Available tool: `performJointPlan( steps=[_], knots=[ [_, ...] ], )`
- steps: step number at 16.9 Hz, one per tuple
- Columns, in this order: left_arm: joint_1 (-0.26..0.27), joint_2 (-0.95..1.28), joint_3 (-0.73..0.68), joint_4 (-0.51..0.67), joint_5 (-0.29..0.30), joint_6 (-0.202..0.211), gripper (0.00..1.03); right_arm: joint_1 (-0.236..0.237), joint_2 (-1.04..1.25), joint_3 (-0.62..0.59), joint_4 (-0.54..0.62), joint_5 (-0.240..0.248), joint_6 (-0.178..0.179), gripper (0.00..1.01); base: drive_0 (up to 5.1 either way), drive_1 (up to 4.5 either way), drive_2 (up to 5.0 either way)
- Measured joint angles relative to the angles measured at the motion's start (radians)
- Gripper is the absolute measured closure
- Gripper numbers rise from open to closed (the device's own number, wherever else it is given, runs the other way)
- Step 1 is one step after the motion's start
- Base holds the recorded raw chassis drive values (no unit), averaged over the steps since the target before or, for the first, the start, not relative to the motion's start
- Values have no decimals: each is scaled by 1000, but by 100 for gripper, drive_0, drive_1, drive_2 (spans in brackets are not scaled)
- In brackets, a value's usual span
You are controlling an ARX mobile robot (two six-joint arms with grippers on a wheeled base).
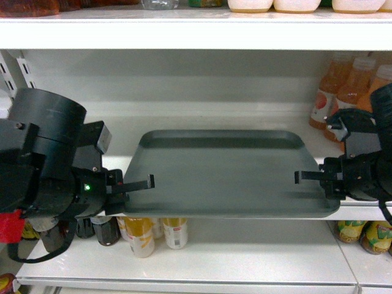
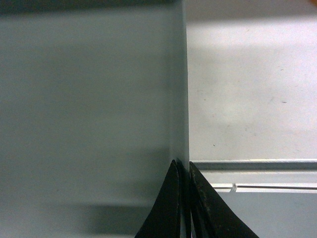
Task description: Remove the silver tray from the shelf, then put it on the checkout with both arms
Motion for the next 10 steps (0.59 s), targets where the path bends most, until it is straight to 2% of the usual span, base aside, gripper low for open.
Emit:
performJointPlan(
  steps=[2, 3, 4, 8, 10],
  knots=[
    [-4, -103, -77, 27, -13, -6, 100, 1, -107, -79, 14, -3, 0, 98, 0, 0, 0],
    [-3, -248, -199, 20, -11, -25, 100, 15, -282, -211, 16, -14, 1, 98, 0, 0, 0],
    [-32, -453, -353, -60, -34, -74, 100, 27, -480, -356, -32, -32, 8, 98, 0, 0, 0],
    [-51, -636, -422, -123, -51, -80, 100, 32, -674, -461, -65, -50, 19, 99, 0, 0, 0],
    [-51, -650, -435, -132, -55, -79, 100, 34, -709, -480, -72, -51, 31, 99, 0, 0, 0]
  ],
)
